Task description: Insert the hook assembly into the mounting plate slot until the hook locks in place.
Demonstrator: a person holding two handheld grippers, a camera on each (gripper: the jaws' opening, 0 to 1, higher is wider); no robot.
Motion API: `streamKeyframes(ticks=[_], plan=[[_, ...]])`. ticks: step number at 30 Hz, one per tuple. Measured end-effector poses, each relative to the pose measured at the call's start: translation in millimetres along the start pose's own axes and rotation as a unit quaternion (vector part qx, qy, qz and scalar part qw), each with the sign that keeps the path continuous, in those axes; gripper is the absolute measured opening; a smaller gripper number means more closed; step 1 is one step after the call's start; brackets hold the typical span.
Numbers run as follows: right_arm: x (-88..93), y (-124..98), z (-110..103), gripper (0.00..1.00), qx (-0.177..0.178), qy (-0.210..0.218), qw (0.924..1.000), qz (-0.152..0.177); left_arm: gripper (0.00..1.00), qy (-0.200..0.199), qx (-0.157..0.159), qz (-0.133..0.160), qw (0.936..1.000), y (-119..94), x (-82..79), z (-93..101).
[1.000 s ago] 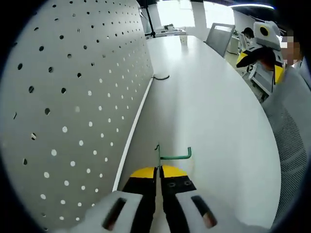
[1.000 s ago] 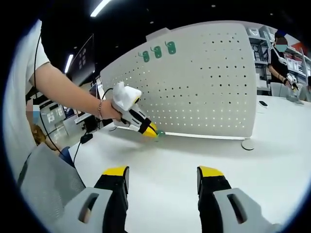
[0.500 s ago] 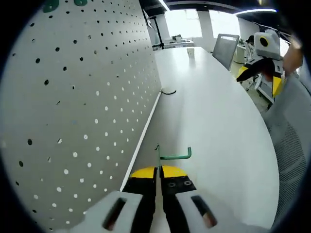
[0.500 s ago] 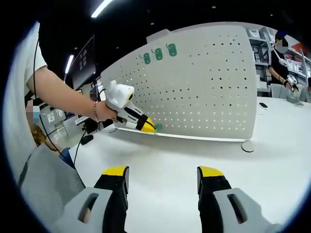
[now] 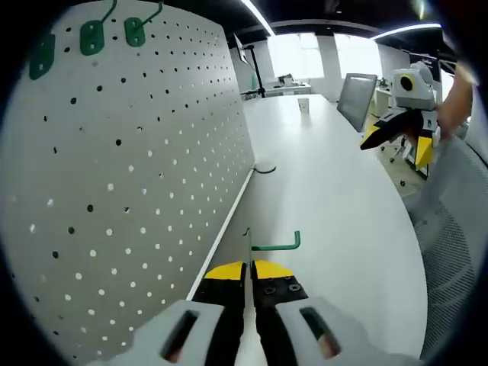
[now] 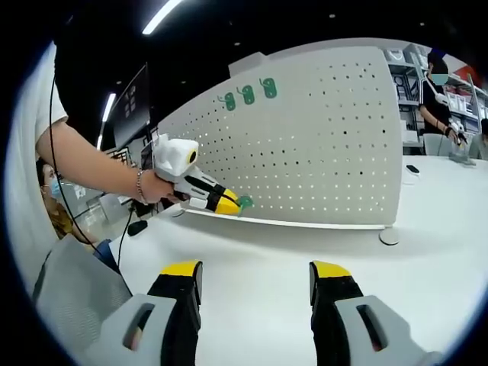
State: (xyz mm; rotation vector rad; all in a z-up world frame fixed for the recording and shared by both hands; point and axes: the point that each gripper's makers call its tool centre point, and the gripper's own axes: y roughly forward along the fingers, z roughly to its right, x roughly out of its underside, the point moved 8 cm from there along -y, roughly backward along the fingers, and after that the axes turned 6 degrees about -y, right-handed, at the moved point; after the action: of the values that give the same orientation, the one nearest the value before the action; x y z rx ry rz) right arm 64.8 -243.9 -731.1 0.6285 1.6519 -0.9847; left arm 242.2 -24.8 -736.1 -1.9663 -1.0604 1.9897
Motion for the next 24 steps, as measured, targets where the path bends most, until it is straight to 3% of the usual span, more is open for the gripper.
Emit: streamKeyframes(ticks=[24], plan=[[-13.5, -0.3, -5.1, 0.54, -0.011, -0.007, 0.9997, 0.022, 0.03, -0.042, -0.047, 0.084, 0.9945, -40.0, -11.2, 24.2]])
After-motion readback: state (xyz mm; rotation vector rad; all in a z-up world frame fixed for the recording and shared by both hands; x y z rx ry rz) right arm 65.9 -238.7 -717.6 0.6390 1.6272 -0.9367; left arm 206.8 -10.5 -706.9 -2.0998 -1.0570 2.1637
